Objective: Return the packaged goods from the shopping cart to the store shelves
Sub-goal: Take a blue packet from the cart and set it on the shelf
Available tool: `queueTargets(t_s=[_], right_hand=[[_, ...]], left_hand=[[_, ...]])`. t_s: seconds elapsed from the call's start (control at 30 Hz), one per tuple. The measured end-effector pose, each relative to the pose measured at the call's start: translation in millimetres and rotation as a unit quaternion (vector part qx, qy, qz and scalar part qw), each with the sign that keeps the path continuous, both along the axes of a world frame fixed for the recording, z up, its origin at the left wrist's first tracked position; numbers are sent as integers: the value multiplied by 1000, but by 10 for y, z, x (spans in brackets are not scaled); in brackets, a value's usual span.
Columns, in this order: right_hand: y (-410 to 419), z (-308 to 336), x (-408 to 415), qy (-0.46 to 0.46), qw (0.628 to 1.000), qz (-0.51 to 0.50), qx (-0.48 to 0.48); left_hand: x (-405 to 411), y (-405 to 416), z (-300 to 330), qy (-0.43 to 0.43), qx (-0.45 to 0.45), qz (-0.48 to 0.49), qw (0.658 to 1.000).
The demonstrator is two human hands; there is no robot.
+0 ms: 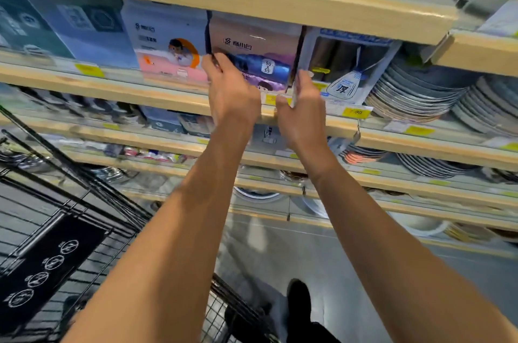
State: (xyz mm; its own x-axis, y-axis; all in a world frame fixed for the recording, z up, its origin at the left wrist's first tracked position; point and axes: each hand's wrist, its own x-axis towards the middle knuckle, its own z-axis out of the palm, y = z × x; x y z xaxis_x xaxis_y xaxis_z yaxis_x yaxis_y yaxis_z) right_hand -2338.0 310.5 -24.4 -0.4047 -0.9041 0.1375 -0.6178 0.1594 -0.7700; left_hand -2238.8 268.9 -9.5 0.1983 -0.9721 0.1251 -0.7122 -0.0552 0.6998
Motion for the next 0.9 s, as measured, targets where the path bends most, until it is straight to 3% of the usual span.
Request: queueTargets(t_s=[0.17,0.27,0.37,0.63,0.77,0.9], right_hand=[[-14,74,-24,-13,999,-13,-26],[73,52,-23,-4,994,-47,-100],[156,30,75,-28,993,-52,-104],[111,15,530,-23,992,17,-122],[-103,77,836,-50,994,65,-78],[-308,154,1084,-37,994,89,-43]], left_hand=[[49,121,-43,75,-64,39,994],[61,166,-32,74,-51,-34,995],[138,243,-8,67,-70,-108,989],[1077,-3,-69,217,-96,93,967],[1467,-308,-59,161,-49,101,980],[1648,-540,-50,17,-8,67,998]])
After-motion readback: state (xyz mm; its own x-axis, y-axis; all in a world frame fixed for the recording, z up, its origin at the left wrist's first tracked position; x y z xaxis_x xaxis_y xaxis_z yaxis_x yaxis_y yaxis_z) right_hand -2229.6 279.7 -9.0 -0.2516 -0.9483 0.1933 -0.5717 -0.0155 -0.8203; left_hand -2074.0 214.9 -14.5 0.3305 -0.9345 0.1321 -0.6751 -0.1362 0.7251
